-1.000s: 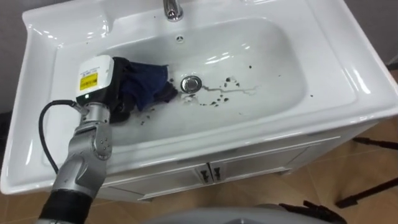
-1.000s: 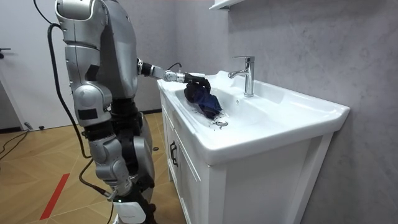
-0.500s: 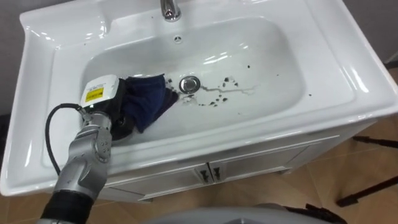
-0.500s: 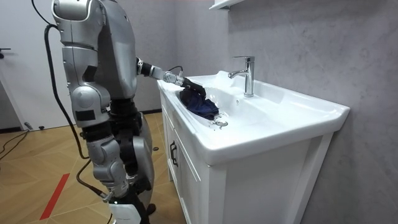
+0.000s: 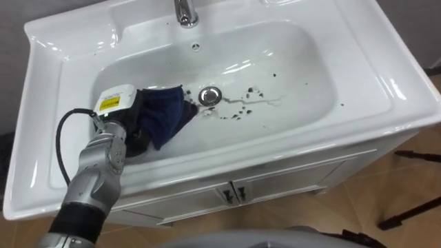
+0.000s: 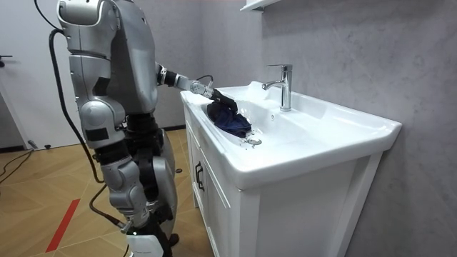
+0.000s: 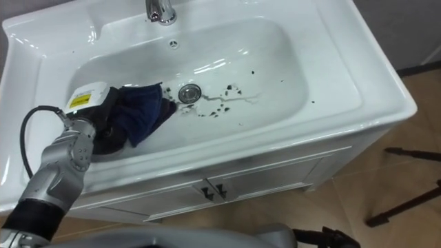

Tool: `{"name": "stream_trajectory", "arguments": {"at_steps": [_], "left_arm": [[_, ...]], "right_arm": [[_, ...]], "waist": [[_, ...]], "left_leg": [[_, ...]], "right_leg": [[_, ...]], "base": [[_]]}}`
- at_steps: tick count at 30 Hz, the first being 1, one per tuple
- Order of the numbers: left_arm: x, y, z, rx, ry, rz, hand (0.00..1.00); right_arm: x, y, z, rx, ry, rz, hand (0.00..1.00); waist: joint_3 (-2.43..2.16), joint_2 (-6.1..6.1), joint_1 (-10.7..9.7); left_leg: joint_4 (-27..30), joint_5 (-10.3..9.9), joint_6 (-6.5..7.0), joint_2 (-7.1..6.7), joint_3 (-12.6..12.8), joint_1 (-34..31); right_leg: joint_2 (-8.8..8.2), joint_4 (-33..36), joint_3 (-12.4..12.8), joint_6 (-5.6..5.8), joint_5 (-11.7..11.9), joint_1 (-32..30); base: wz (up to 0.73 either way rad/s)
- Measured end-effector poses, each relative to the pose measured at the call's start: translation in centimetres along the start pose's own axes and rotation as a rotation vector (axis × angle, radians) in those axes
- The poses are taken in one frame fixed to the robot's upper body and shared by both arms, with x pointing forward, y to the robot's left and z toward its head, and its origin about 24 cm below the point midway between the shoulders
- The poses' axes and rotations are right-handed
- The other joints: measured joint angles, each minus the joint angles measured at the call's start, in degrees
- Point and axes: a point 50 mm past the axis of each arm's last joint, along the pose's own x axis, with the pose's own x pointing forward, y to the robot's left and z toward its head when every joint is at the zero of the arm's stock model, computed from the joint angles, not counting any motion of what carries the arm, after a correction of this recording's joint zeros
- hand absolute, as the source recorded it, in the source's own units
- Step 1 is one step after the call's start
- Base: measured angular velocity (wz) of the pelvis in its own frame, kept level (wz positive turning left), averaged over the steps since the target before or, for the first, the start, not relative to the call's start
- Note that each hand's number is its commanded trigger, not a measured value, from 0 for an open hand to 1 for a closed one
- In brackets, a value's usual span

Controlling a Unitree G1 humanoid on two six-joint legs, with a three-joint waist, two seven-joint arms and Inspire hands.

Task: Wipe basin

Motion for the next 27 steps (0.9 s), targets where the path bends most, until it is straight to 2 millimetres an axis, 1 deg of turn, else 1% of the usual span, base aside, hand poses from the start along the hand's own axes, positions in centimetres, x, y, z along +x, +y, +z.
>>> {"name": "stream_trajectory", "arguments": {"at_steps": [4, 10, 19, 23, 26, 27], "left_arm": [[0.1, 0.1, 0.1, -0.003, 0.001, -0.006, 1.00], [0.4, 0.5, 0.5, -0.015, 0.001, -0.022, 1.00], [0.7, 0.6, 0.9, -0.071, -0.016, -0.063, 1.00], [0.9, 0.6, 1.7, -0.092, -0.037, -0.108, 1.00], [0.9, 0.4, 2.2, -0.142, -0.067, -0.155, 1.00], [0.9, 0.4, 2.3, -0.156, -0.075, -0.168, 1.00]], "right_arm": [[0.0, 0.2, 0.5, -0.022, -0.012, 0.003, 0.00], [0.1, 0.6, 0.9, -0.033, -0.020, 0.012, 0.00], [0.1, 0.8, 1.0, -0.028, -0.026, 0.023, 0.00], [0.1, 0.8, 1.1, -0.030, -0.028, 0.022, 0.00], [0.1, 0.8, 1.2, -0.040, -0.040, 0.026, 0.00], [0.1, 0.7, 0.9, -0.043, -0.038, 0.028, 0.00]], "waist": [[-0.03, -0.06, 0.0], [-0.09, -0.55, 0.0], [-0.07, -0.67, -0.3], [-0.06, -0.72, -0.7], [-0.01, -0.82, -1.7], [0.00, -0.83, -2.0]], "left_leg": [[0.0, 0.0, 0.00, 0.00, 0.0, 0.0], [0.1, 0.0, 0.00, 0.00, -0.1, -0.3], [-0.1, 0.0, 0.00, -0.01, 0.1, -0.3], [0.0, 0.0, 0.00, -0.05, 0.1, -0.3], [0.0, 0.0, 0.00, -0.05, 0.1, -0.2], [0.0, 0.0, 0.00, -0.05, 0.2, -0.2]], "right_leg": [[0.00, 0.0, 0.0, 0.00, 0.0, -0.1], [-0.01, 0.0, -0.1, 0.00, 0.0, -0.2], [-0.06, 0.0, 0.0, 0.01, 0.0, -0.3], [-0.10, 0.0, -0.2, 0.03, 0.0, -0.2], [-0.10, 0.0, -0.2, 0.03, 0.0, 0.2], [-0.10, 0.0, -0.1, 0.03, 0.0, 0.1]], "base": [[0.00], [0.00], [0.00], [0.01], [0.03], [0.00]]}}
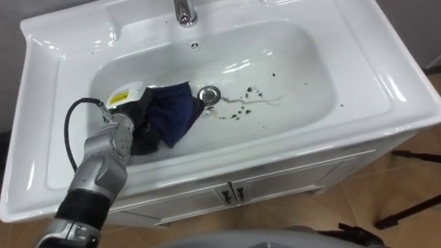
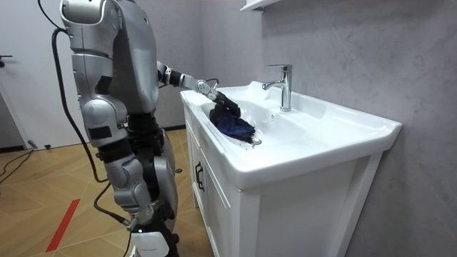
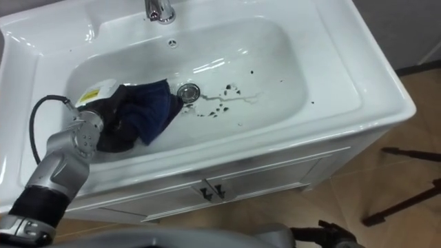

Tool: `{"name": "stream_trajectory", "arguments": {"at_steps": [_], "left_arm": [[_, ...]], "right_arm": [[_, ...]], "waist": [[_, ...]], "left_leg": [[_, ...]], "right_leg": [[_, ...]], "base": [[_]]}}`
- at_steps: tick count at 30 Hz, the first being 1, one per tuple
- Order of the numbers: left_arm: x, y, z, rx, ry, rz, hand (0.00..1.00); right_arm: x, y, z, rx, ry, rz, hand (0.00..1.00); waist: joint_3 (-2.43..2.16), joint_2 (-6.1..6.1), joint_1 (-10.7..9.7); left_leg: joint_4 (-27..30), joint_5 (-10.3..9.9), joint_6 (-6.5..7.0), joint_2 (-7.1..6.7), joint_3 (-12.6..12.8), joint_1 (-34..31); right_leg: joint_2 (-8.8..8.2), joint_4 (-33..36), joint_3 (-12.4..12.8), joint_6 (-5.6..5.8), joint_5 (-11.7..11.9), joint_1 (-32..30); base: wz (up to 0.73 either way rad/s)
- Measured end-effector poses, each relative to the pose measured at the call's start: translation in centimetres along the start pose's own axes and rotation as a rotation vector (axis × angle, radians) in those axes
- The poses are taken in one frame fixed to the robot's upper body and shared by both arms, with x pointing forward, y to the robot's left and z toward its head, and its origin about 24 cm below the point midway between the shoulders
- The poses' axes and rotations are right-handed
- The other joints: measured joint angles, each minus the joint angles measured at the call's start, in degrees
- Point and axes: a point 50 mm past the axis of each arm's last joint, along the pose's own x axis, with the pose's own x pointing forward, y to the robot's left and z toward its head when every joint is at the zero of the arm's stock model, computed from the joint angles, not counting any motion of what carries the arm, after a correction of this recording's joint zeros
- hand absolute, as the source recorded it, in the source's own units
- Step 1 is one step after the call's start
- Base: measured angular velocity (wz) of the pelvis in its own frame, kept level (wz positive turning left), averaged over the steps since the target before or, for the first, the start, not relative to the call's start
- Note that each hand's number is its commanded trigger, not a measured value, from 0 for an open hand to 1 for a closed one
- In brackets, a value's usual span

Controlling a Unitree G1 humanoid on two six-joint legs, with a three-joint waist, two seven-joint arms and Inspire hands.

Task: Wipe basin

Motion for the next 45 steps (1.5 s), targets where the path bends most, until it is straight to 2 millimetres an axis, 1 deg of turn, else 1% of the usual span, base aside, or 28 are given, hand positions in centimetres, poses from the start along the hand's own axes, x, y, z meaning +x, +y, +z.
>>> {"name": "stream_trajectory", "arguments": {"at_steps": [4, 6, 9, 12, 16, 19, 23, 26, 31, 38, 41, 42, 43, 45], "left_arm": [[0.0, -0.3, 0.7, -0.035, -0.037, -0.032, 1.00], [0.0, -0.5, 1.1, -0.037, -0.062, -0.052, 1.00], [0.0, -0.5, 1.5, -0.027, -0.084, -0.070, 1.00], [0.1, -0.5, 2.1, -0.017, -0.111, -0.091, 1.00], [-0.2, -0.4, 3.4, 0.018, -0.167, -0.116, 1.00], [0.0, -0.3, 4.8, 0.035, -0.213, -0.140, 1.00], [0.0, -0.6, 5.7, 0.053, -0.248, -0.149, 1.00], [0.1, -0.7, 6.4, 0.063, -0.272, -0.158, 1.00], [0.3, -0.5, 7.2, 0.085, -0.297, -0.145, 1.00], [0.3, -0.5, 7.4, 0.087, -0.300, -0.127, 1.00], [0.3, -0.5, 7.6, 0.089, -0.305, -0.120, 1.00], [0.3, -0.5, 7.7, 0.094, -0.307, -0.117, 1.00], [0.5, -0.4, 7.8, 0.098, -0.305, -0.115, 1.00], [1.0, -0.2, 8.3, 0.110, -0.302, -0.115, 1.00]], "right_arm": [[0.0, -0.1, -0.1, -0.015, 0.008, -0.002, 0.00], [0.0, -0.3, -0.7, -0.057, 0.045, -0.011, 0.00], [-0.1, -0.6, -1.1, -0.113, 0.074, -0.019, 0.00], [-0.2, -0.9, -1.5, -0.155, 0.100, -0.028, 0.00], [-0.2, -1.0, -2.0, -0.205, 0.132, -0.028, 0.00], [-0.1, -0.7, -1.6, -0.271, 0.137, -0.014, 0.00], [-0.1, -0.6, -1.3, -0.315, 0.138, 0.000, 0.00], [0.0, -0.4, -1.1, -0.340, 0.148, 0.014, 0.00], [0.0, -0.3, -1.3, -0.364, 0.168, 0.024, 0.00], [-0.1, -0.5, -1.8, -0.359, 0.202, 0.018, 0.00], [-0.2, -0.6, -2.3, -0.358, 0.213, 0.016, 0.00], [-0.2, -0.6, -2.3, -0.357, 0.214, 0.017, 0.00], [-0.2, -0.6, -2.3, -0.355, 0.212, 0.017, 0.00], [-0.2, -0.6, -2.3, -0.355, 0.213, 0.016, 0.00]], "waist": [[0.05, -0.08, -1.1], [0.07, -0.10, -2.1], [0.09, -0.12, -3.0], [0.12, -0.14, -3.1], [0.50, -0.41, -3.5], [0.71, -0.34, -4.2], [0.75, -0.24, -4.6], [0.76, -0.21, -4.7], [0.82, -0.08, -4.7], [0.84, -0.13, -4.8], [0.86, -0.15, -5.2], [0.87, -0.17, -5.8], [0.88, -0.18, -6.2], [0.94, -0.27, -6.5]], "left_leg": [[0.0, 0.0, 0.00, -0.04, 0.0, 0.0], [-0.1, 0.0, 0.00, -0.05, 0.0, 0.1], [-0.1, 0.0, 0.01, 0.00, 0.6, 0.2], [-0.5, 0.0, 0.01, 0.00, 1.1, 0.5], [-0.8, 0.0, 0.01, -0.03, 1.3, 0.8], [-0.9, 0.0, 0.01, -0.04, 1.5, 0.8], [-0.9, 0.0, 0.01, 0.05, 2.7, 1.0], [-1.0, 0.0, 0.01, 0.02, 2.7, 0.9], [-0.9, 0.0, 0.01, 0.00, 2.8, 0.1], [-0.8, 0.0, 0.02, 0.01, 3.0, 0.3], [-0.7, 0.0, 0.02, 0.04, 3.3, 0.5], [-0.7, 0.0, 0.02, 0.04, 3.3, 0.5], [-0.7, 0.0, 0.02, 0.06, 3.3, 0.5], [-0.7, 0.0, 0.02, 0.11, 3.5, 0.6]], "right_leg": [[-0.03, 0.0, 0.0, 0.03, 0.0, -0.1], [-0.06, 0.0, 0.0, 0.03, 0.0, -0.1], [-0.06, 0.0, 0.5, 0.03, 0.0, -0.4], [-0.04, 0.0, 1.2, 0.08, 0.0, -0.5], [-0.04, 0.0, 1.5, 0.12, -0.1, -0.4], [-0.08, 0.0, 1.3, 0.12, -0.1, -0.4], [-0.12, 0.1, 1.2, 0.12, -0.1, 0.0], [-0.15, 0.1, 1.3, 0.12, -0.1, 0.0], [-0.18, 0.4, 1.2, 0.13, -0.1, -0.5], [-0.15, 0.4, 1.6, 0.16, -0.1, -0.4], [-0.16, 0.4, 1.7, 0.15, -0.1, -0.5], [-0.16, 0.4, 1.6, 0.15, -0.1, -0.4], [-0.16, 0.4, 1.6, 0.15, -0.1, -0.4], [-0.16, 0.6, 1.6, 0.15, -0.1, -0.4]], "base": [[0.00], [0.00], [-0.08], [-0.11], [-0.04], [0.00], [-0.03], [0.03], [0.02], [0.00], [0.00], [0.00], [0.00], [-0.02]]}}
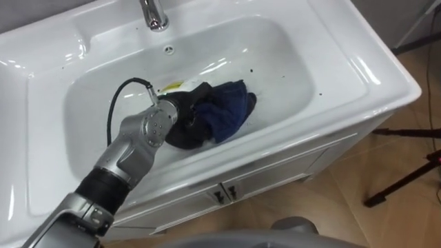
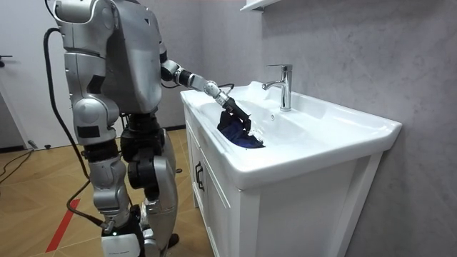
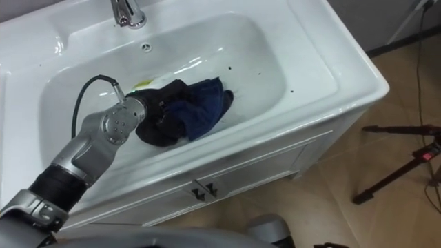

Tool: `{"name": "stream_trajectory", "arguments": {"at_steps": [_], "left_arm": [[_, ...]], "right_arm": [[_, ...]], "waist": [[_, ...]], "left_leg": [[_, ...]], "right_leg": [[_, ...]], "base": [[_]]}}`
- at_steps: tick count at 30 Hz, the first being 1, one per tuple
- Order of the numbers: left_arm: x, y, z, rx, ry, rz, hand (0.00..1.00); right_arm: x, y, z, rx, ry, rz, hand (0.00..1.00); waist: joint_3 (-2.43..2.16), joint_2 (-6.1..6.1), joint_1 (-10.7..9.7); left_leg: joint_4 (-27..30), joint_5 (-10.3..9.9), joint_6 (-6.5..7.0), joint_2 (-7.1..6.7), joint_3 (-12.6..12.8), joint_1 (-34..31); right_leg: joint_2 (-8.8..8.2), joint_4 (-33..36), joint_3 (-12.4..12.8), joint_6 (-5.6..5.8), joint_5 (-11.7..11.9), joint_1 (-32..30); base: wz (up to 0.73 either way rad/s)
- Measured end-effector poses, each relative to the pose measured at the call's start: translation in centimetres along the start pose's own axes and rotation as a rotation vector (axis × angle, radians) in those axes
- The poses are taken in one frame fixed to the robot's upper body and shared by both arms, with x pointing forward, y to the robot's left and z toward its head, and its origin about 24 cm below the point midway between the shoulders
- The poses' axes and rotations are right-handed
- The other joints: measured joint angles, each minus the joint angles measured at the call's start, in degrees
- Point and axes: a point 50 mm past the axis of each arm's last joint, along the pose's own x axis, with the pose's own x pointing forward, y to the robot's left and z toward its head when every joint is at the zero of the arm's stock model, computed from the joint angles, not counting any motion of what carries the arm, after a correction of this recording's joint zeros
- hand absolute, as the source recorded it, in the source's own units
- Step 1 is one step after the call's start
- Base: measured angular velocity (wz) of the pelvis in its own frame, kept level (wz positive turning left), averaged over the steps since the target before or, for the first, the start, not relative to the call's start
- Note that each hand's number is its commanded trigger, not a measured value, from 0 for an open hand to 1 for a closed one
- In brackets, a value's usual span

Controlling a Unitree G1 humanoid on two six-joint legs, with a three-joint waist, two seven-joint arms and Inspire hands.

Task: Wipe basin

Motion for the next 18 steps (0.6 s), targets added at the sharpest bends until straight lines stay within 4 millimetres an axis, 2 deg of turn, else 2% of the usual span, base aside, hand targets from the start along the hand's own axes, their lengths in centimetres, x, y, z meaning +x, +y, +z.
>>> {"name": "stream_trajectory", "arguments": {"at_steps": [3, 8, 11, 13, 17, 18], "left_arm": [[0.6, 0.3, 0.3, 0.025, 0.008, 0.018, 1.00], [1.0, 0.6, -0.1, 0.032, 0.032, 0.024, 1.00], [1.6, 1.7, -0.2, 0.049, 0.052, 0.038, 1.00], [2.3, 2.7, -0.4, 0.060, 0.078, 0.072, 1.00], [3.1, 4.8, 0.2, 0.072, 0.091, 0.153, 1.00], [3.2, 5.4, 0.3, 0.074, 0.091, 0.182, 1.00]], "right_arm": [[0.0, -0.1, 0.0, 0.007, -0.002, -0.009, 0.00], [0.0, 0.0, -0.3, 0.038, 0.011, -0.018, 0.00], [0.0, 0.1, -0.4, 0.037, 0.022, -0.016, 0.00], [0.0, 0.0, -0.3, 0.045, 0.023, -0.019, 0.00], [0.0, 0.0, -0.2, 0.077, 0.017, -0.026, 0.00], [0.0, 0.0, -0.1, 0.077, 0.014, -0.029, 0.00]], "waist": [[0.15, -0.21, -0.4], [0.13, -0.18, -1.4], [0.14, -0.19, -1.9], [0.03, -0.04, -1.9], [-0.08, 0.22, -1.8], [-0.36, 0.63, -1.9]], "left_leg": [[0.0, 0.0, 0.00, 0.12, 0.8, 0.4], [0.3, 0.0, 0.00, 0.17, 1.5, 0.3], [0.3, 0.0, 0.00, 0.19, 2.4, 0.4], [0.8, 0.0, 0.00, 0.38, 3.9, -0.3], [1.1, 0.0, 0.00, 0.50, 4.1, -2.4], [1.2, 0.0, 0.01, 0.55, 4.1, -3.1]], "right_leg": [[0.02, 0.3, 0.3, 0.00, 0.0, -0.1], [0.04, 0.5, 1.5, 0.00, 0.0, -0.5], [-0.04, 0.7, 1.9, 0.02, 0.0, -0.7], [-0.03, 1.5, 3.0, 0.03, 0.0, -2.0], [0.04, 2.7, 3.7, 0.00, 0.0, -4.7], [0.06, 3.1, 3.8, -0.01, 0.0, -5.6]], "base": [[-0.09], [-0.08], [-0.08], [-0.21], [-0.09], [-0.06]]}}
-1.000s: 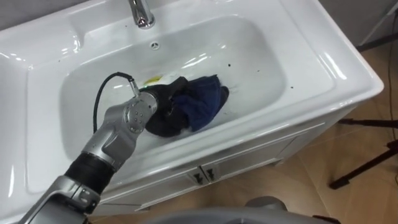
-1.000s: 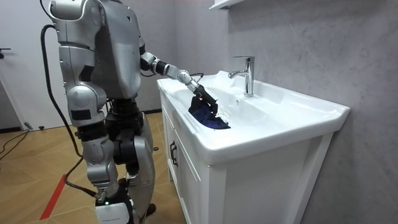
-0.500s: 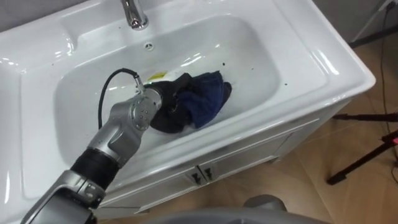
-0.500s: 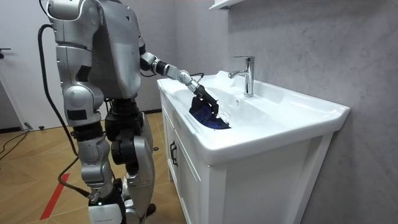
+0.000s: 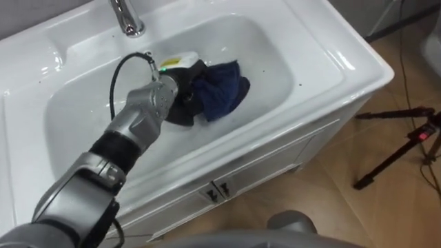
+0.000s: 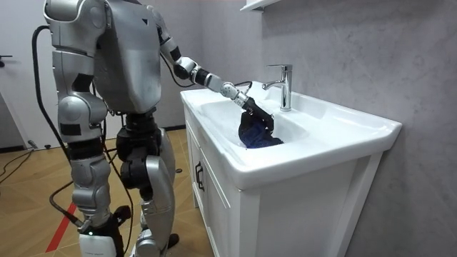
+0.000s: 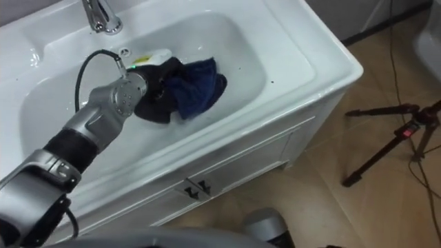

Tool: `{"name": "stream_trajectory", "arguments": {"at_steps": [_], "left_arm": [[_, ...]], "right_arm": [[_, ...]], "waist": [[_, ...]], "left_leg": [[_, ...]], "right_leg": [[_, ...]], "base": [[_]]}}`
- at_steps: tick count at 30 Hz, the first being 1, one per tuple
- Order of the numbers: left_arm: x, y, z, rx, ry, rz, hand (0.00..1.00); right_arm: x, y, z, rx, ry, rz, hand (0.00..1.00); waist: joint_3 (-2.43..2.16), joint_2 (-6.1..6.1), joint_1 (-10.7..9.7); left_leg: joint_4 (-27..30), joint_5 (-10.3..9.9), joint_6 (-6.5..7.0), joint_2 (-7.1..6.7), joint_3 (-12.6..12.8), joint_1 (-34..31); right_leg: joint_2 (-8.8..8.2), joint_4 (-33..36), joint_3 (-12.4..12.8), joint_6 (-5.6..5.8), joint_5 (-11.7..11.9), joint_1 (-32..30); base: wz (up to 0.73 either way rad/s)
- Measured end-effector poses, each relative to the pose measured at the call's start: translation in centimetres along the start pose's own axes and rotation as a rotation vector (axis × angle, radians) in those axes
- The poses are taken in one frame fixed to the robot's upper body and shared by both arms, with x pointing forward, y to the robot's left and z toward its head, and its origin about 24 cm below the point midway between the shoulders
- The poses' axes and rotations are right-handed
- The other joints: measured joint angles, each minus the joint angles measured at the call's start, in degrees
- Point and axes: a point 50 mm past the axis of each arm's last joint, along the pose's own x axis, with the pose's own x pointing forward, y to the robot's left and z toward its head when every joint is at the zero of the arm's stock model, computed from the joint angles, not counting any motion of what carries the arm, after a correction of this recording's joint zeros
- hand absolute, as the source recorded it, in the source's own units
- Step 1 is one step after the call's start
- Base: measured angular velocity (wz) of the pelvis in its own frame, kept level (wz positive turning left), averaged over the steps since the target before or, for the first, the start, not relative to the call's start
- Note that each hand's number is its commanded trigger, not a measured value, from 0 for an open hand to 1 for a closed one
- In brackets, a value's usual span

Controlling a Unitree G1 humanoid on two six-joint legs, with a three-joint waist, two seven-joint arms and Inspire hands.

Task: Wipe basin

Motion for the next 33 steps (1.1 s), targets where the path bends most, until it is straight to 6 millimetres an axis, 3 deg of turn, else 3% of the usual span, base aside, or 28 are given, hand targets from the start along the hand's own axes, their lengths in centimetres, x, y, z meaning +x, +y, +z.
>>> {"name": "stream_trajectory", "arguments": {"at_steps": [7, 9, 19, 22, 26, 33], "left_arm": [[1.2, 2.1, -1.6, 0.033, 0.087, 0.113, 1.00], [1.4, 3.0, -1.9, 0.049, 0.104, 0.158, 1.00], [1.5, 3.2, -3.7, 0.112, 0.166, 0.255, 1.00], [1.5, 3.5, -3.8, 0.128, 0.179, 0.267, 1.00], [1.5, 3.7, -4.3, 0.136, 0.202, 0.266, 1.00], [1.2, 3.9, -5.3, 0.154, 0.232, 0.266, 1.00]], "right_arm": [[-0.1, -0.1, 1.3, 0.006, -0.036, -0.031, 0.00], [-0.1, -0.1, 2.2, 0.020, -0.062, -0.031, 0.00], [-0.2, 0.0, 2.7, 0.033, -0.084, -0.014, 0.00], [-0.2, 0.0, 2.6, 0.033, -0.077, -0.013, 0.00], [-0.1, 0.0, 2.1, 0.032, -0.058, -0.009, 0.00], [-0.2, 0.0, 3.2, 0.024, -0.100, -0.007, 0.00]], "waist": [[0.18, 0.29, -0.8], [0.55, 0.35, -1.3], [1.09, 0.03, -2.4], [1.13, -0.01, -2.6], [1.55, -0.41, -3.3], [1.65, -0.52, -3.9]], "left_leg": [[0.1, 0.1, 0.16, 0.50, 0.7, -3.1], [0.6, 0.2, 0.34, 0.60, 0.9, -4.6], [1.3, 0.7, 1.00, 0.52, 3.2, -6.6], [1.7, 0.8, 1.20, 0.49, 3.6, -7.3], [1.9, 0.9, 1.38, 0.55, 4.1, -7.6], [1.9, 1.1, 1.56, 0.48, 5.2, -7.8]], "right_leg": [[0.47, 1.5, 0.8, -0.47, 0.3, -4.3], [0.46, 2.2, 1.0, -0.56, 0.4, -6.1], [0.45, 4.1, 4.3, -0.29, 0.7, -10.1], [0.42, 4.5, 4.7, -0.15, 0.8, -11.1], [0.42, 4.6, 5.0, -0.08, 1.1, -11.4], [0.28, 6.4, 5.7, -0.11, 1.1, -12.9]], "base": [[-0.09], [-0.07], [-0.11], [-0.08], [-0.04], [-0.07]]}}
